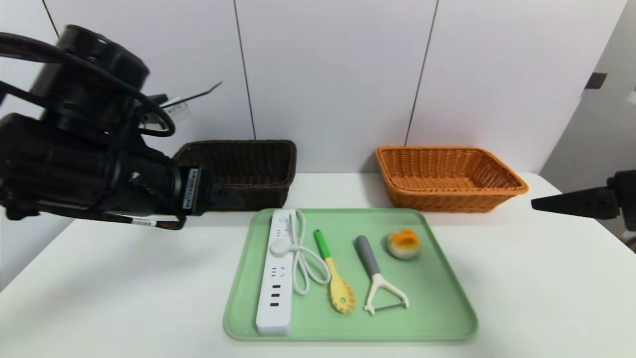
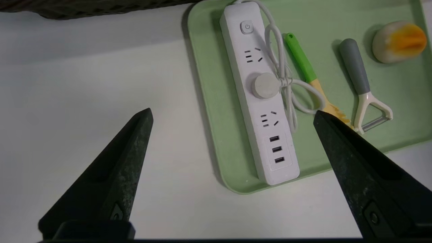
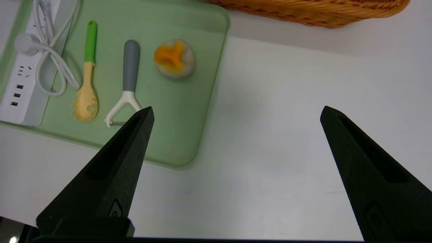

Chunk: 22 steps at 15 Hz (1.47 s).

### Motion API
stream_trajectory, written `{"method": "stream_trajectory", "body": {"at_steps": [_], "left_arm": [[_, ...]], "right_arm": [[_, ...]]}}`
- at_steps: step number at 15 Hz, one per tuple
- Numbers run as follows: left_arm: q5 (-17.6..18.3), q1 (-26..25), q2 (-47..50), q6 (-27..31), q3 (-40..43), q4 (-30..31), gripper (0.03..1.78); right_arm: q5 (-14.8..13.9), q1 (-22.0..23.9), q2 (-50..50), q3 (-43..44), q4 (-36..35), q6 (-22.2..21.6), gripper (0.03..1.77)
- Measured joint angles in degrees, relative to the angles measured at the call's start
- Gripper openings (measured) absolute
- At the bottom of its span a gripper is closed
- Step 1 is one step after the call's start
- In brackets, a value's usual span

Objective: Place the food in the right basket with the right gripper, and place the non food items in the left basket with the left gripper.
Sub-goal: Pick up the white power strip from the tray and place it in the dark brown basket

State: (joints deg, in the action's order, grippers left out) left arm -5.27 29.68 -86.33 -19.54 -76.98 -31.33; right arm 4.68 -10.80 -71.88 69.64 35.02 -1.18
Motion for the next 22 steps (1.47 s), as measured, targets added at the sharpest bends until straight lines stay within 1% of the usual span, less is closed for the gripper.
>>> {"method": "stream_trajectory", "body": {"at_steps": [1, 2, 7, 10, 11, 13, 15, 18, 21, 22], "left_arm": [[-2.1, 1.8, -2.0, -2.1, -0.8, -0.1, 1.69], [-3.4, 3.3, -3.9, -4.0, -1.8, -0.2, 1.69], [-4.1, 8.7, -10.0, -9.4, -5.5, -0.6, 1.69], [-4.2, 9.6, -13.3, -12.8, -7.7, -3.0, 1.69], [-4.2, 10.0, -14.4, -13.4, -8.3, -4.4, 1.69], [-4.2, 10.4, -15.8, -13.6, -8.9, -4.7, 1.69], [-4.3, 10.5, -17.0, -13.6, -9.1, -4.9, 1.69], [-6.6, 10.5, -18.7, -13.8, -9.3, -4.7, 1.69], [-6.9, 10.6, -20.8, -15.0, -10.8, -4.9, 1.69], [-6.9, 10.6, -21.6, -15.1, -11.3, -5.0, 1.69]], "right_arm": [[-0.1, -0.5, -1.0, 0.5, -0.7, 0.0, 1.7], [-0.1, -1.0, -1.8, 0.8, -1.6, 0.0, 1.7], [-0.2, -1.9, -4.3, 1.5, -2.1, -1.0, 1.7], [-0.2, -2.1, -4.8, 1.7, -2.8, -1.0, 1.7], [-0.3, -2.3, -4.9, 1.8, -3.5, -1.1, 1.7], [-0.3, -3.0, -4.9, 1.8, -4.3, -1.1, 1.7], [-0.1, -4.5, -4.7, 1.8, -5.5, -1.0, 1.7], [0.2, -8.1, -4.0, 2.2, -6.5, -0.9, 1.7], [0.3, -12.5, -3.1, 2.8, -6.3, -0.8, 1.7], [0.4, -13.3, -2.9, 2.8, -6.3, -0.8, 1.7]]}}
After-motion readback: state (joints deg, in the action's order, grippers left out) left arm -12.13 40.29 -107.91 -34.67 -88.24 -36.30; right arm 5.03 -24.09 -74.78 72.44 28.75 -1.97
